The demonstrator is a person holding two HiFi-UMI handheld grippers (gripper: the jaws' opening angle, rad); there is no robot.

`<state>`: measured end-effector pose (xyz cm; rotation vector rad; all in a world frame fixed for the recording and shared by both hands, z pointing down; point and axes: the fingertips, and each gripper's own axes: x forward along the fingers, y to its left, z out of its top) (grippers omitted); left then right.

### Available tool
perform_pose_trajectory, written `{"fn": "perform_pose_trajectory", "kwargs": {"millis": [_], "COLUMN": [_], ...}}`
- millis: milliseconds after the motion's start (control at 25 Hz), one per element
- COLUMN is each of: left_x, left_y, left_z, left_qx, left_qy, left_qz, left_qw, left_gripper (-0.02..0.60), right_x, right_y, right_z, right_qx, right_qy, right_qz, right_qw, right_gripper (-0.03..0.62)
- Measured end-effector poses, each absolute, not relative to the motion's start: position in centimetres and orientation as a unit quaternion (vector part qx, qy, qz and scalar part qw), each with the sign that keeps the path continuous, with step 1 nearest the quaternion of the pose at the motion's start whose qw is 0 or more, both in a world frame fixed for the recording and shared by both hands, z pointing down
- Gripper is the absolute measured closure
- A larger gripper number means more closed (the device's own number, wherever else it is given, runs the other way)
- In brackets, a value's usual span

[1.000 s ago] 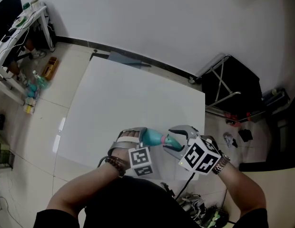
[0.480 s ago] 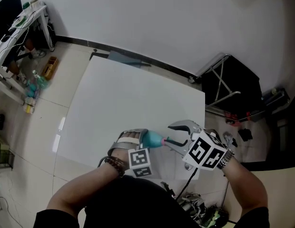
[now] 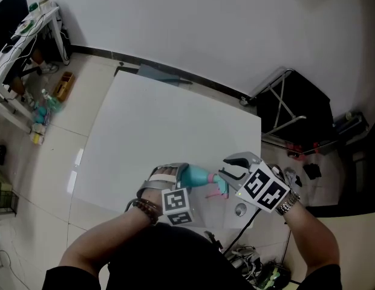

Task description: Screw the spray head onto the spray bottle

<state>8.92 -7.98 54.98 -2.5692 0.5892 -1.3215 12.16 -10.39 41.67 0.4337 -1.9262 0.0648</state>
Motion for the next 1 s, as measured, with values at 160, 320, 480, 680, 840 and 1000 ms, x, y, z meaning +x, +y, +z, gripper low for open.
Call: {"fn": "perform_pose_trajectory", "kwargs": {"millis": [160,320,480,680,840,1000], "left_x": [8.9,9.2,9.5,9.2,8.9,8.8], "left_y": [-8.0,-7.8,-7.6,-7.8,-8.1,-8.2], "left_z": [54.8,54.8,54.6,54.7,55.0,55.0], "left_qx": [-0.869,-0.877,-0.891,-0.899,-0.902,-0.904], "left_qy": [0.198,0.193,0.195,0.204,0.212,0.208], "left_qz": [-0.441,-0.429,-0.404,-0.383,-0.374,-0.373], "left_qw": [0.103,0.100,0.071,0.053,0.022,0.013], "left_gripper": [0.198,0.199,0.199,0.199,0.199,0.199], "right_x": [12.6,12.3,12.3,12.7,13.1,12.9], "right_y": [-10.3,-10.0,-10.5,-11.2,-10.8,-10.4], "right_z": [41.9,41.9,41.5,41.7,42.1,42.3], "right_qx": [0.189,0.195,0.218,0.242,0.238,0.231], "right_qy": [-0.817,-0.829,-0.830,-0.813,-0.810,-0.815], "right_qz": [0.063,0.164,0.283,0.371,0.380,0.359], "right_qw": [0.542,0.498,0.429,0.378,0.379,0.392], "right_gripper": [0.507,0.600,0.600,0.601,0.601,0.602]}}
